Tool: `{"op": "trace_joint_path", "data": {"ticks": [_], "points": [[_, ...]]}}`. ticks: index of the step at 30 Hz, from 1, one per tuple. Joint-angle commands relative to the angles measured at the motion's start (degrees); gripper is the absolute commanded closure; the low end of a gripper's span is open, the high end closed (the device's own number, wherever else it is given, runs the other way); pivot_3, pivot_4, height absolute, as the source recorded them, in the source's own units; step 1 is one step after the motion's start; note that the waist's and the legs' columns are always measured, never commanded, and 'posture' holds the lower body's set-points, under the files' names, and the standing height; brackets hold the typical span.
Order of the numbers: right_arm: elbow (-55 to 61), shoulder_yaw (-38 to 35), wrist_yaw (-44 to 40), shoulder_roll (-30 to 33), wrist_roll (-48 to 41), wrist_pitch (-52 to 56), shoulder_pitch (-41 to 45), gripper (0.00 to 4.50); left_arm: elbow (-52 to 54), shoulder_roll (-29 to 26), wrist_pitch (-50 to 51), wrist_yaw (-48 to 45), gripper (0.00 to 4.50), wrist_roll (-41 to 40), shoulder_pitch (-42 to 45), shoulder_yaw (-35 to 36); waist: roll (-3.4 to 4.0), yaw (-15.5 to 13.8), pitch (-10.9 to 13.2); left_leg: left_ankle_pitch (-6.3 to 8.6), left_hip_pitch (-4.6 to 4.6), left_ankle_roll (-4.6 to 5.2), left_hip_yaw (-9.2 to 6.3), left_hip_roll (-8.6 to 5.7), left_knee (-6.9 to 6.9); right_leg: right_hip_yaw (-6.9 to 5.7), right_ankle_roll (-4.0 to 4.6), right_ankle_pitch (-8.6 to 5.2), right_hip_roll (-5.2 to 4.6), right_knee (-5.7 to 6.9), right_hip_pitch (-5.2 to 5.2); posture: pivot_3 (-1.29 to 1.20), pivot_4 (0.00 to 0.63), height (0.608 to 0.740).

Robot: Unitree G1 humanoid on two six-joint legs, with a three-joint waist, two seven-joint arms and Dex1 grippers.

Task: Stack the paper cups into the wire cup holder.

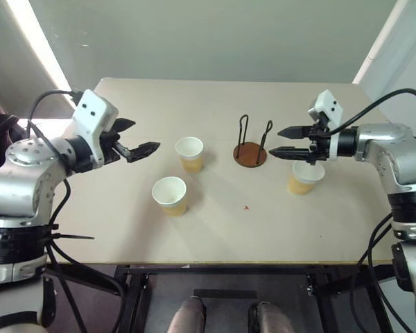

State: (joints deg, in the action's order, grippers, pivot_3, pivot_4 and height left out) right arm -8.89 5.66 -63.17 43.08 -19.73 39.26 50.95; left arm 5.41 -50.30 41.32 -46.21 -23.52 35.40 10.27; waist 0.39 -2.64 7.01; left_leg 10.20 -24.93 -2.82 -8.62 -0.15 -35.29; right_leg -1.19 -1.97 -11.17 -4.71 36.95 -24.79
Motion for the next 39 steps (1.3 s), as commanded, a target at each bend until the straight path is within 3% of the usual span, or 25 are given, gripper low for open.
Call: {"op": "trace_joint_path", "data": {"ticks": [1, 10, 24, 29, 39], "points": [[1.0, -2.0, -0.1, 1.0, -0.3, -0.1, 1.8, 1.07, 0.7, -0.1, -0.9, -1.2, 0.0, -1.1, 1.9, 0.2, 0.0, 0.0, 0.0, 0.0, 0.0, 0.0, 0.0, 0.0, 0.0, 0.0, 0.0, 0.0, 0.0, 0.0, 0.0, 0.0, 0.15, 0.74], [3.5, -0.5, 0.6, 0.7, -0.4, 2.6, 0.2, 1.07, -2.6, 0.0, -2.9, -4.8, 0.0, -0.3, 6.2, -3.6, -0.01, -0.1, 0.0, 0.0, -0.02, -0.01, 0.05, 0.0, 0.0, -0.02, 0.0, 0.0, 0.0, -0.01, 0.01, 0.0, 0.15, 0.74], [-12.8, 2.6, 6.9, -7.8, 8.2, -3.5, 5.9, 1.07, -2.7, -0.4, -3.0, -6.5, 0.0, -0.6, 6.6, -3.7, 0.0, 0.1, 0.0, 0.02, 0.01, 0.02, -0.21, 0.04, 0.05, -0.02, 0.03, 0.01, 0.0, -0.03, -0.02, 0.0, 0.15, 0.74], [-18.6, 3.6, 8.1, -11.4, 11.0, -6.6, 8.2, 1.07, -1.3, 0.1, -0.6, -9.0, 0.0, -5.0, 6.5, -1.8, 0.0, 0.0, 0.0, 0.03, -0.01, 0.01, -0.23, 0.04, 0.06, -0.03, 0.05, 0.0, 0.0, -0.04, -0.03, 0.0, 0.15, 0.74], [-27.1, 4.6, 9.9, -15.5, 15.6, -12.1, 10.8, 1.07, -0.5, -3.7, 0.9, -12.2, 0.0, -7.7, 5.3, -1.0, 0.0, 0.0, 0.0, 0.09, -0.01, -0.05, -0.26, 0.06, 0.1, -0.08, 0.18, -0.07, 0.0, -0.03, -0.05, 0.0, 0.15, 0.74]]}}
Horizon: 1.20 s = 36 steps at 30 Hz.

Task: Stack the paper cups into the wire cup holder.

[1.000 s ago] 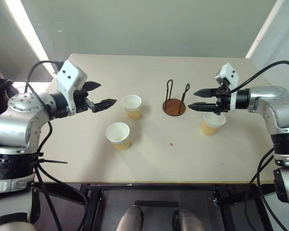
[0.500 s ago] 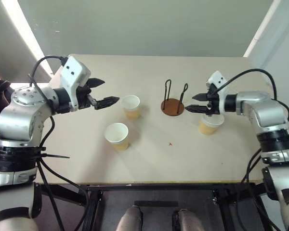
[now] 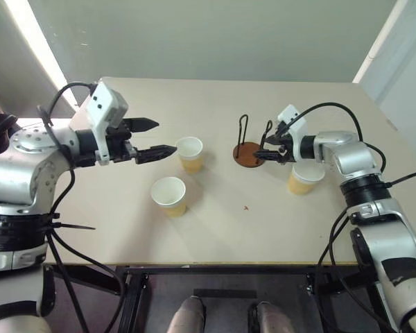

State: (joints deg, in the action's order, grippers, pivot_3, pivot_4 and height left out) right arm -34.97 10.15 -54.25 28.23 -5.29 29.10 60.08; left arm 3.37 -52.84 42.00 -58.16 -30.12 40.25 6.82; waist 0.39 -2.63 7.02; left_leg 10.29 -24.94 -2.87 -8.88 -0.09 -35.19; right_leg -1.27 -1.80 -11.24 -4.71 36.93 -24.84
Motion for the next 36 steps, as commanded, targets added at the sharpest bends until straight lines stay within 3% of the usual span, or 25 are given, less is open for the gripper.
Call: {"op": "trace_joint_path", "data": {"ticks": [1, 19, 29, 36], "points": [[-1.7, 0.1, 1.1, -0.9, 1.5, -2.1, 1.7, 1.07, 1.7, -1.2, 0.2, -0.2, 0.0, -1.1, 0.3, 2.5, 0.0, 0.0, 0.0, 0.0, 0.0, 0.0, 0.0, 0.0, 0.0, 0.0, 0.0, 0.0, 0.0, 0.0, 0.0, 0.0, 0.15, 0.74], [-11.4, -1.8, 8.1, -5.9, 4.1, -5.3, 6.2, 1.07, 1.6, -1.3, 0.3, 0.7, 0.0, -1.3, 0.2, 2.3, 0.02, 0.0, 0.0, 0.07, -0.02, -0.1, 0.0, 0.02, 0.05, -0.01, 0.05, -0.03, 0.0, 0.0, -0.06, 0.0, 0.15, 0.74], [-11.3, -2.1, 4.2, -3.4, 3.7, -2.8, 6.9, 4.46, 2.2, -1.8, 2.0, 0.9, 0.0, -2.4, -0.1, 2.6, 0.02, 0.0, 0.0, 0.11, -0.03, -0.13, -0.01, 0.02, 0.07, -0.04, 0.18, -0.1, 0.0, 0.0, -0.06, 0.0, 0.15, 0.74], [-0.2, -0.7, -6.8, 1.5, 1.9, 1.1, 3.5, 4.46, 5.2, -4.0, 5.7, -4.5, 0.0, -6.0, -0.8, 0.9, 0.02, 0.0, 0.0, 0.12, -0.08, -0.18, 0.03, 0.02, 0.08, -0.08, 0.22, -0.13, 0.0, -0.02, -0.07, 0.0, 0.15, 0.74]]}}
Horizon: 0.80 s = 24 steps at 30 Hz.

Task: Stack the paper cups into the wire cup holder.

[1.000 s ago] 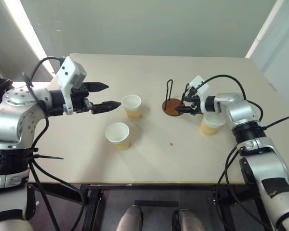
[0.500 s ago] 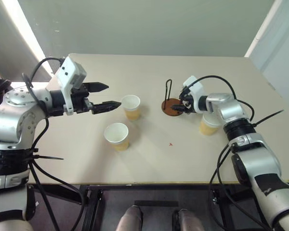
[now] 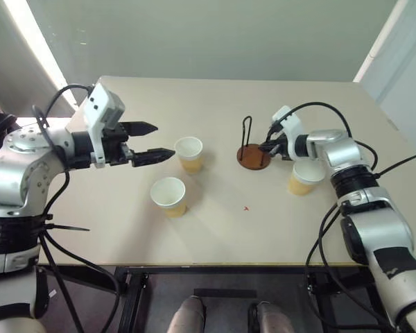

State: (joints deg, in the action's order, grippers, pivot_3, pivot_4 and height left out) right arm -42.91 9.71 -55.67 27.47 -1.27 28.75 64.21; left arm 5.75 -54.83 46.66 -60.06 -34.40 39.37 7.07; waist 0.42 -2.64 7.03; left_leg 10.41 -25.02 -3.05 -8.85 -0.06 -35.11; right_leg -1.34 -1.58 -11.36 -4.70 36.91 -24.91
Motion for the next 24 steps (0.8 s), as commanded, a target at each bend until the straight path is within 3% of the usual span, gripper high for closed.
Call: {"op": "trace_joint_path", "data": {"ticks": [1, 11, 17, 24], "points": [[10.4, 0.0, -7.0, 3.0, -2.6, 2.5, -1.5, 4.46, 3.3, -2.7, 1.2, -3.7, 0.0, -1.9, 0.0, 0.2, 0.0, 0.0, 0.0, 0.0, -0.01, -0.01, 0.01, 0.0, 0.0, -0.01, 0.04, -0.02, 0.0, 0.0, 0.0, 0.0, 0.15, 0.74], [40.2, 1.8, -18.3, 12.0, -9.2, 13.0, -12.7, 4.46, 5.8, -6.9, 1.5, -12.5, 0.0, -3.7, 1.3, -2.6, -0.01, 0.2, 0.0, -0.04, 0.01, 0.02, 0.11, 0.02, 0.0, -0.02, 0.09, -0.06, 0.03, 0.01, 0.02, 0.0, 0.15, 0.74], [45.9, 3.2, -17.4, 14.0, -9.7, 14.5, -16.4, 4.46, 5.7, -6.7, 1.4, -13.3, 0.0, -3.4, 1.8, -3.0, -0.01, 0.4, 0.0, -0.17, 0.07, 0.08, 0.0, 0.04, -0.02, -0.02, 0.04, -0.02, 0.04, 0.05, 0.06, 0.0, 0.15, 0.74], [44.6, 4.5, -15.2, 13.4, -8.9, 12.9, -17.2, 4.46, 5.9, -6.5, 1.2, -13.2, 0.0, -3.0, 1.7, -3.1, -0.02, 0.4, 0.0, -0.19, 0.08, 0.11, -0.06, 0.05, -0.02, -0.02, 0.03, -0.01, 0.04, 0.05, 0.08, 0.0, 0.15, 0.74]]}}
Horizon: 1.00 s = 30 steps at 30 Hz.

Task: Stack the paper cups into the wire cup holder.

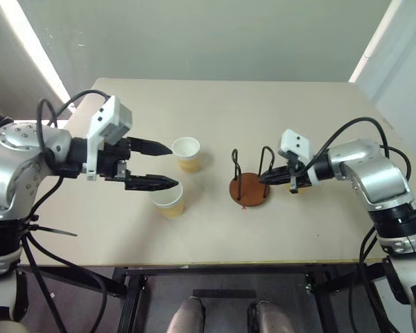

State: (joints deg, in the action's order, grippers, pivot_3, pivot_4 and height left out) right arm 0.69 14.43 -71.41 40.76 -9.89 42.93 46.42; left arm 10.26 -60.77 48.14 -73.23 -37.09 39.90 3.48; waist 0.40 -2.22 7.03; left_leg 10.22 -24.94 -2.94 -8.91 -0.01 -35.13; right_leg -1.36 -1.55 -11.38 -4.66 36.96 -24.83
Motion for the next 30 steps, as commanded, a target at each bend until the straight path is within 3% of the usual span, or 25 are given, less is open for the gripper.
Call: {"op": "trace_joint_path", "data": {"ticks": [1, 18, 22, 30], "points": [[0.8, -0.1, 0.6, 0.1, -0.3, -1.5, 0.6, 4.46, 1.4, -0.6, -0.2, 0.0, 0.0, -0.3, 1.3, 0.5, 0.0, 0.0, 0.0, 0.01, 0.0, 0.0, 0.0, 0.0, 0.0, 0.0, 0.0, 0.0, 0.0, -0.01, 0.0, 0.0, 0.15, 0.74], [0.4, 3.8, -0.8, 3.2, 1.5, -4.6, -2.5, 4.46, 1.0, -0.2, -0.6, 0.7, 0.0, 0.0, 0.9, 0.7, -0.02, 0.0, 0.0, 0.02, -0.01, 0.03, 0.01, 0.0, -0.01, 0.0, -0.01, 0.01, 0.0, -0.02, 0.01, 0.0, 0.15, 0.74], [0.2, 4.3, -1.3, 4.2, 1.7, -5.2, -2.9, 3.41, 1.0, -0.1, -0.7, 0.8, 0.0, 0.1, 0.8, 0.6, -0.03, 0.0, 0.0, 0.02, -0.01, 0.03, 0.0, 0.0, -0.02, 0.0, -0.02, 0.01, 0.0, -0.03, 0.02, 0.0, 0.15, 0.74], [1.9, 3.9, -3.0, 6.9, 1.5, -5.3, -4.5, 0.57, 1.2, 0.2, -0.9, 1.2, 0.0, -0.1, 0.4, 0.7, -0.03, 0.0, 0.0, 0.02, -0.01, 0.03, 0.02, 0.0, -0.02, 0.0, -0.03, 0.02, 0.0, -0.03, 0.03, 0.0, 0.15, 0.74]]}}
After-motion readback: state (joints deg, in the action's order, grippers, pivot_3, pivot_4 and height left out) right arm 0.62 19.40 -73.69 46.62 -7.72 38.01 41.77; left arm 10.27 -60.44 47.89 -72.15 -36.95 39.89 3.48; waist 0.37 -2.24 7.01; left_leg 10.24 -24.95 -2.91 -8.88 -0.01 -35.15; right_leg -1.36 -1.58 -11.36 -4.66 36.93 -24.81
